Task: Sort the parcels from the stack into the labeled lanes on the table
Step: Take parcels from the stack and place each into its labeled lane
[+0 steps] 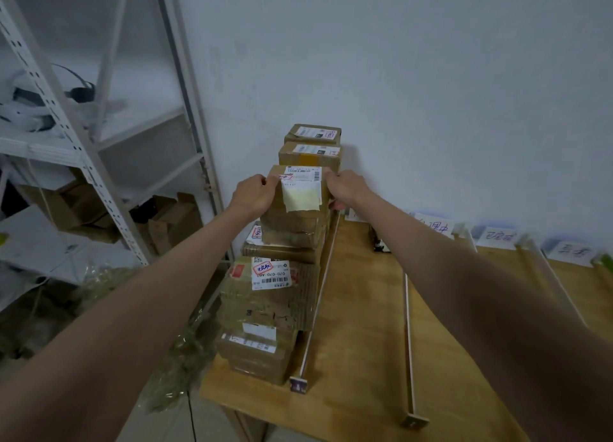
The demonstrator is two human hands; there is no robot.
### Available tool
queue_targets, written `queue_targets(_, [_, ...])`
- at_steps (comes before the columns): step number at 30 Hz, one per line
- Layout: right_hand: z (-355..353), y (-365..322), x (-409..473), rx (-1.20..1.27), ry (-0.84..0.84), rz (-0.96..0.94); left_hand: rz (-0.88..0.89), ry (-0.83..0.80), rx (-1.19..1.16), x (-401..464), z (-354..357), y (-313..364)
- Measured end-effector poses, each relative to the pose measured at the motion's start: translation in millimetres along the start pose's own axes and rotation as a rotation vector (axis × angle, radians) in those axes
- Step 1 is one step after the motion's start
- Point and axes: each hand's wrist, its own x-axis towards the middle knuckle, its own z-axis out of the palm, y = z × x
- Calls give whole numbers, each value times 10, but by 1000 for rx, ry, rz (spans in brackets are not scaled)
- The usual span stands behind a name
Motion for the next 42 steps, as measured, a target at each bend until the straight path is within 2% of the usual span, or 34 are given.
queue_targets(6, [-67, -36, -116, 73, -1, -48, 10, 52, -124, -86, -8, 89])
queue_targets(9, [-172, -41, -293, 201, 11, -106, 10, 99, -271, -151, -70, 134])
queue_targets(12, [-291, 35, -479, 319, -61, -109, 86, 100, -336, -233, -174, 175])
queue_targets(15, [-430, 159, -626, 314, -153, -60, 162, 19, -334, -306, -291, 260])
queue_targets(18, [-585, 238, -774, 271, -148, -5, 228, -100, -331, -386, -320, 405])
queue_targets(22, [-762, 325, -922, 345, -184, 69, 256, -211, -340, -463, -217, 653])
queue_targets(25, [-884, 450, -1036, 302, -100, 101, 277, -270, -329, -511, -83, 853])
queue_targets(28, [-1037, 701, -1176, 292, 28, 148, 370, -237, -261, -564, 173, 1098])
queue_targets(31, [-1212, 1137, -1381, 337, 184, 223, 473, -170, -112, -652, 579, 1327])
queue_targets(35, [-1457, 1910, -1854, 352, 423, 376, 587, -227, 143, -870, 1291, 1549])
queue_targets(42, [-2047, 3020, -2835, 349, 570, 630, 851, -240, 458, -1622, 2434, 2073])
